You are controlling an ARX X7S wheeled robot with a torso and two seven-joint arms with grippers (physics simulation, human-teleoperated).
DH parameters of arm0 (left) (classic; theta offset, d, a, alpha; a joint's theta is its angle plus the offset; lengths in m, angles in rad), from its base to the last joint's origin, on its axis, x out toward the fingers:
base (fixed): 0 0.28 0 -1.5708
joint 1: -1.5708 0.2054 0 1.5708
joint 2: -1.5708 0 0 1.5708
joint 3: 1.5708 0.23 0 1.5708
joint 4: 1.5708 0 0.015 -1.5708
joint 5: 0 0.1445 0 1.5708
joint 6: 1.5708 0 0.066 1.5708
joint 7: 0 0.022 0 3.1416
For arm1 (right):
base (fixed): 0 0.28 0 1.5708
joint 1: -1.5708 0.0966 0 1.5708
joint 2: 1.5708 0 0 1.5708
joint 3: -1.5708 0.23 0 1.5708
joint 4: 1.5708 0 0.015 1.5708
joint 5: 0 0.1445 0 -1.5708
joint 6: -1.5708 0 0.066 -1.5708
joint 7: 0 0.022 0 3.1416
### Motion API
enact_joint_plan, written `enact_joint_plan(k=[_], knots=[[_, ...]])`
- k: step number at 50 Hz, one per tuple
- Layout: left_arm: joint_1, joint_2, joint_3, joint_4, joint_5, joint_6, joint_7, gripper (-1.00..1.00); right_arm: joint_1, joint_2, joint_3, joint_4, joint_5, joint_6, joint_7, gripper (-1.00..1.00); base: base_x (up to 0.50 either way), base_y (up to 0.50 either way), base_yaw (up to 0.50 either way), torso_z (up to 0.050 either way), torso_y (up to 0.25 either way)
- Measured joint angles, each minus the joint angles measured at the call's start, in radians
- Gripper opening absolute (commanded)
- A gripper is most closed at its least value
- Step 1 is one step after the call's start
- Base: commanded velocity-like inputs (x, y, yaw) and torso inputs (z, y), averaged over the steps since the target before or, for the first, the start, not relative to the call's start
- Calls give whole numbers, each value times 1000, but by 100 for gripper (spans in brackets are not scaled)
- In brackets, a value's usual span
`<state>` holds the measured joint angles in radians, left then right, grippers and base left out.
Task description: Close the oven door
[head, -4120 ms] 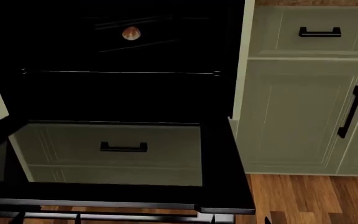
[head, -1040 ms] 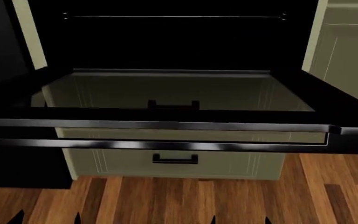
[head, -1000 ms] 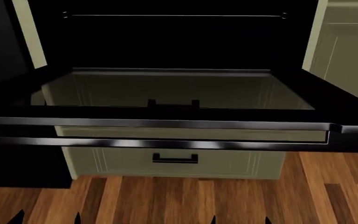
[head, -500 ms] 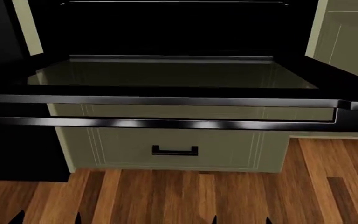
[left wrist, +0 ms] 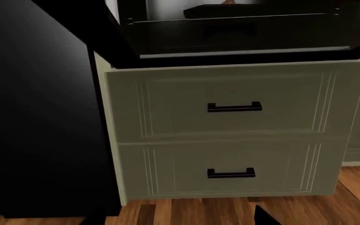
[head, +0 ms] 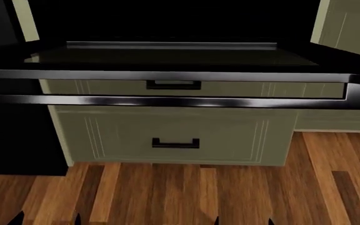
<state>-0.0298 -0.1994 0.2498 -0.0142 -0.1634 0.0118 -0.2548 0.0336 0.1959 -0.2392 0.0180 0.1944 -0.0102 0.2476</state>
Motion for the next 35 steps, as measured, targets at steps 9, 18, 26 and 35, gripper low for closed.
enact_joint_plan(k=[9,18,26,35], knots=[[0,-4,5,0,-2,2,-3,100,1,3,-5,1,2,-1,3,100,0,0,0,-50,0],[1,-7,8,-1,-10,11,-2,100,1,7,-9,1,6,-1,7,100,0,0,0,-24,0],[4,-8,8,-1,-20,20,-2,100,1,9,-10,3,13,-4,9,100,236,0,0,0,0],[2,-10,10,-2,-25,24,-6,100,3,11,-11,3,23,-3,10,100,323,0,0,0,0]])
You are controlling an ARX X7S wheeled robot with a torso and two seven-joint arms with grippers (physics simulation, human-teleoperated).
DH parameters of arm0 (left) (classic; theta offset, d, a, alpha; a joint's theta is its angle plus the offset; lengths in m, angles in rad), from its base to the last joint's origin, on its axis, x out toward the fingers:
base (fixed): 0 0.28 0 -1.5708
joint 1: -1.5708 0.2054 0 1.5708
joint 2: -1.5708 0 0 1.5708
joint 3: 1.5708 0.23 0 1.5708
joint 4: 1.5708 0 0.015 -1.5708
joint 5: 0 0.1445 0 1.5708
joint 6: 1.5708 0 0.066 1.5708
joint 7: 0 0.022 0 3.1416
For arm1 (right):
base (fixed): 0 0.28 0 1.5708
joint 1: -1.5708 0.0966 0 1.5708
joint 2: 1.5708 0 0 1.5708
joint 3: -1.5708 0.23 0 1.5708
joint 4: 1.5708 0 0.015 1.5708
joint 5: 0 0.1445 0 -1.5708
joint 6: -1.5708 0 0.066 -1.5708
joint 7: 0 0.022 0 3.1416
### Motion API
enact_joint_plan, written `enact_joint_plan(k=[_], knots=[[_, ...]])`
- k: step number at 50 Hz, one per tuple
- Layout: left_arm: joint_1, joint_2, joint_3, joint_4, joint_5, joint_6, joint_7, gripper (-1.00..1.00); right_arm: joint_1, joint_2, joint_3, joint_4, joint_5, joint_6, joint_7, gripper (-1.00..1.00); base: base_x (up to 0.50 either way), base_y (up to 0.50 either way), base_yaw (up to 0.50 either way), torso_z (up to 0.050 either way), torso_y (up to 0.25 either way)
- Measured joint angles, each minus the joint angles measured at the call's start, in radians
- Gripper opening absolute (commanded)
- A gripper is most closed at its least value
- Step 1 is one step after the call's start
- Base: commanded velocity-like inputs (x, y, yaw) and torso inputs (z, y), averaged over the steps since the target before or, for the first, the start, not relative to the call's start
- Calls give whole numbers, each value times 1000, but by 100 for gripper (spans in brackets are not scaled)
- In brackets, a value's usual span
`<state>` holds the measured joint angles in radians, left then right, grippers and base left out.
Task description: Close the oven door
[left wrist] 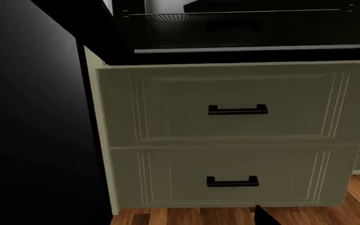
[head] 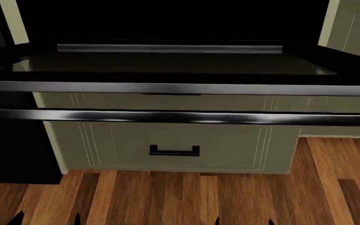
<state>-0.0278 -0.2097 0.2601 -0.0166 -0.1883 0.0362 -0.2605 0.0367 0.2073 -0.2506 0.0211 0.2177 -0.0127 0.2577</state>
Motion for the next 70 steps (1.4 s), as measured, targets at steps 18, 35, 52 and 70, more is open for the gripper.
enact_joint_plan(k=[18,35,52,70], knots=[[-2,-5,6,0,-8,3,-7,100,4,5,-6,3,11,2,6,100,324,0,0,0,0],[-7,-10,11,-1,-17,-4,-14,100,7,9,-10,6,19,1,13,100,324,0,0,0,0],[-7,-16,20,1,-19,-2,-21,100,8,14,-18,5,24,1,19,100,306,0,0,0,0],[-8,-21,27,-1,-23,2,-27,100,11,19,-24,7,28,2,27,100,205,0,0,0,0]])
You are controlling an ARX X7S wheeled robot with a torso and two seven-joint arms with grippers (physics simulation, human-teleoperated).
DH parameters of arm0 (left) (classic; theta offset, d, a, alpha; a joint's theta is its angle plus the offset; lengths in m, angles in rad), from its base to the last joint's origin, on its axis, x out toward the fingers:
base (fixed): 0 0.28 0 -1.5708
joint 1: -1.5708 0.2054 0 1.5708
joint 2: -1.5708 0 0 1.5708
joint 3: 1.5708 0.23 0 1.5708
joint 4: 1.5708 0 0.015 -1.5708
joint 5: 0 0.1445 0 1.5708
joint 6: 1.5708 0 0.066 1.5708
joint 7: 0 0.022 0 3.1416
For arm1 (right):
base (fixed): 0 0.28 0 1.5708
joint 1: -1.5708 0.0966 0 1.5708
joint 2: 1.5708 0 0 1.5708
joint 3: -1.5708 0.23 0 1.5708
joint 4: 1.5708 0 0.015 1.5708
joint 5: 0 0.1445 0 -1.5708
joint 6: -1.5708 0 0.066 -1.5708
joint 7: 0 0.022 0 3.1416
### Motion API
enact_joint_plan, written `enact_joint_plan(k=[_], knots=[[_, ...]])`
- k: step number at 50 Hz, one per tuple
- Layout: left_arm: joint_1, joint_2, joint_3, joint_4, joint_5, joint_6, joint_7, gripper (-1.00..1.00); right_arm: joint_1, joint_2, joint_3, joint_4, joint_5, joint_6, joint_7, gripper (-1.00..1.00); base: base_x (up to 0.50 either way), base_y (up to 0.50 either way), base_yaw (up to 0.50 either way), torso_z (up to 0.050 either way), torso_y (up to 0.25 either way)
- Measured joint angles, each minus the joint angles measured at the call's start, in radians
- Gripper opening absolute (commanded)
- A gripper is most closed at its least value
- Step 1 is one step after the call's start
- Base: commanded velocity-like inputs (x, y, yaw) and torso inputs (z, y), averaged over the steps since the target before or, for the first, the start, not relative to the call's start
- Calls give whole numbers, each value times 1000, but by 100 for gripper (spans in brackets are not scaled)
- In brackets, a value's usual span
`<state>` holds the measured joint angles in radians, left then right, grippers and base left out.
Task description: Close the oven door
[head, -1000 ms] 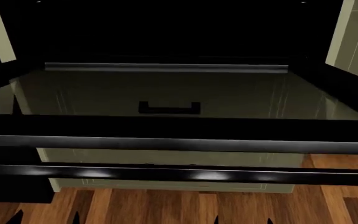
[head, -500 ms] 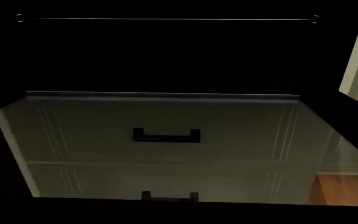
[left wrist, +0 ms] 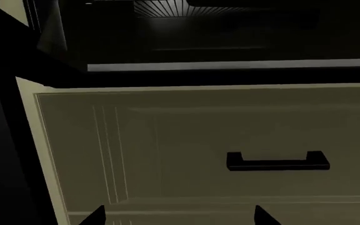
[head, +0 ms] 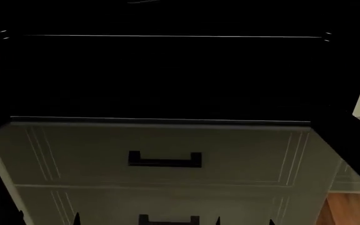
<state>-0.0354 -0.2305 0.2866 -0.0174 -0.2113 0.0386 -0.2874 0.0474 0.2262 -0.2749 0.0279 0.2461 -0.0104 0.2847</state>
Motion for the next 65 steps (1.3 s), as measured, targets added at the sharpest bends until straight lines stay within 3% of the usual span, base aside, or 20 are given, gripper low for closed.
enact_joint_plan(k=[25,36,49,65], knots=[[-13,-6,0,-4,-35,-22,0,100,-8,9,-2,-16,21,-13,2,100,95,0,0,0,1],[4,-28,-19,96,-27,-42,-45,100,-40,35,12,-133,46,-7,18,100,0,0,0,0,0],[-6,-100,-73,365,-130,-233,-98,100,-66,111,67,-431,147,142,81,100,0,0,0,0,0],[-137,-173,-137,605,-282,-499,-159,100,47,203,144,-671,282,367,186,100,0,0,0,0,0]])
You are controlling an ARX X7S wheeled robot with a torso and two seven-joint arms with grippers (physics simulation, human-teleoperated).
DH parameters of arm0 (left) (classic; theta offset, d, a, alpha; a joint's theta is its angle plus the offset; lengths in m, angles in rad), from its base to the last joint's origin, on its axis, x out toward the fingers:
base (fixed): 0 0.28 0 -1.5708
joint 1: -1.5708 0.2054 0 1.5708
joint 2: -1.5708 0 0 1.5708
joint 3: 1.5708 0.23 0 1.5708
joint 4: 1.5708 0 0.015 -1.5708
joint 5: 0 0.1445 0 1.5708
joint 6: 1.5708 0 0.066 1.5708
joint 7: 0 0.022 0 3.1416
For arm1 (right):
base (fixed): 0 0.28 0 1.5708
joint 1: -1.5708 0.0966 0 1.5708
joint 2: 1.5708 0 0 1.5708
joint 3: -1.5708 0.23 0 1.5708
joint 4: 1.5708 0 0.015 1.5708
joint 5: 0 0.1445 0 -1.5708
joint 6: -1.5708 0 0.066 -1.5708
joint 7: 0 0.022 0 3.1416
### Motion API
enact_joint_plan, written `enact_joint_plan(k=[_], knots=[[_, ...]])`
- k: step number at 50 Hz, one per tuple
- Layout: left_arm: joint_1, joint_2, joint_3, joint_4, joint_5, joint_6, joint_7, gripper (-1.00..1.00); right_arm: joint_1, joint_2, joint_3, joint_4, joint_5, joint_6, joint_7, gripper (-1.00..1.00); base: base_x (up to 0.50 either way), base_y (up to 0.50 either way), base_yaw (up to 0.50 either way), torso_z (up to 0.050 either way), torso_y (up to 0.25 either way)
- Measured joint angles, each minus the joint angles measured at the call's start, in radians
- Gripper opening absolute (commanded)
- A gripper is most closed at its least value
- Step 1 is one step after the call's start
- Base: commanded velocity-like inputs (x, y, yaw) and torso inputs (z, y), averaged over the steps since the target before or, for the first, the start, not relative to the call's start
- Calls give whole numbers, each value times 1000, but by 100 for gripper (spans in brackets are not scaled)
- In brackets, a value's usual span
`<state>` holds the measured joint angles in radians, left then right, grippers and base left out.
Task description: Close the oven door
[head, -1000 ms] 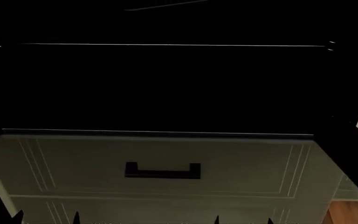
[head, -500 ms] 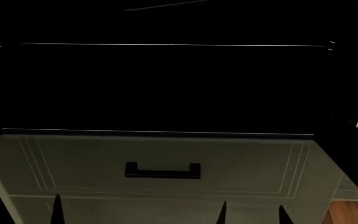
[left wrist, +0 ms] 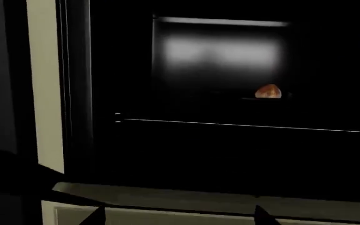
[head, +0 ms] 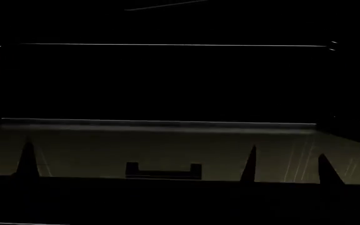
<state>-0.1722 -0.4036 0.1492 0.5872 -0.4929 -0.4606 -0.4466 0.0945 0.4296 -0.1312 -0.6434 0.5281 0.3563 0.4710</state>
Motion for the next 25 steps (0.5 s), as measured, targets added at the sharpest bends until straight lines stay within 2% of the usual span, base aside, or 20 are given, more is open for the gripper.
enact_joint_plan(k=[12,25], knots=[[-160,-16,-44,83,-135,-201,-72,100,161,62,65,-113,138,202,97,100,0,0,0,0,0],[-400,11,-67,30,-238,-383,-162,100,429,105,114,-78,291,395,169,100,0,0,0,0,1]])
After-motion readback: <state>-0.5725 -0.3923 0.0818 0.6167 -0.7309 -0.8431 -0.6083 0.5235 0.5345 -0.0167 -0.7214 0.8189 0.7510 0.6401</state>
